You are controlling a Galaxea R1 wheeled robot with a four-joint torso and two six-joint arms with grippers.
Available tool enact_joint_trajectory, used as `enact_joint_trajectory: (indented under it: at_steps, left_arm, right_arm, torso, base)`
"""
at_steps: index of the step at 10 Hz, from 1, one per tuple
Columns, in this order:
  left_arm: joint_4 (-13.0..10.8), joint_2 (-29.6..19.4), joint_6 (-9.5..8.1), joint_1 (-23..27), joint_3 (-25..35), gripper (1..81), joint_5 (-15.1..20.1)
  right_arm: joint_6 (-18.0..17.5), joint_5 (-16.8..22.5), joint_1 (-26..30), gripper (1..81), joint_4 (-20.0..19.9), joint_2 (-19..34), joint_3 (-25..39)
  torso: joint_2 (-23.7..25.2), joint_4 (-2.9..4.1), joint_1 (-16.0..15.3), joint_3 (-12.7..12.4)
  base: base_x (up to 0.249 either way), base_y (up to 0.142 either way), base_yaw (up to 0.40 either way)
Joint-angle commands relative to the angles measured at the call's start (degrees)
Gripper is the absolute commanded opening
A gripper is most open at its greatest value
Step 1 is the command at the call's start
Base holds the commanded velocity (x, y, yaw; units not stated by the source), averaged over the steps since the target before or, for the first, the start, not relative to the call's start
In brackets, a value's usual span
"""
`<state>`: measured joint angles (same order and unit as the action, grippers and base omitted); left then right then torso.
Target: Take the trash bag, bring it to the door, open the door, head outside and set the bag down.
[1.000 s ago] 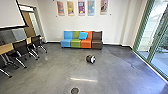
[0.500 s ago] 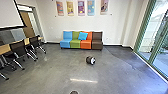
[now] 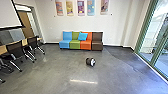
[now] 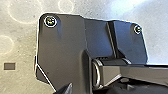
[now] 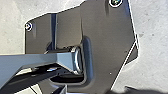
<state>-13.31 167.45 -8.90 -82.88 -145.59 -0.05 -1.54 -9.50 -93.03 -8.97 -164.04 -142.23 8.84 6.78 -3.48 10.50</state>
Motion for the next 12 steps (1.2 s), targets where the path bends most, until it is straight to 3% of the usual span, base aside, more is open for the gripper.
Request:
enact_joint_trajectory:
  at_steps: [1,12]
  left_arm:
    - [-0.40,-0.45,0.20,2.60,0.22,81.1,2.86]
    - [-0.49,-0.18,0.20,2.77,0.22,81.1,2.86]
  right_arm:
    - [0.13,3.26,1.48,81.1,0.10,0.27,0.30]
    - [0.22,3.52,2.18,81.1,0.27,-0.18,0.30]
  torso:
    - [0.00,0.00,0.00,0.00]
    - [0.00,0.00,0.00,0.00]
  base:
    - [0.170,0.000,0.000]
    - [0.175,0.000,0.000]
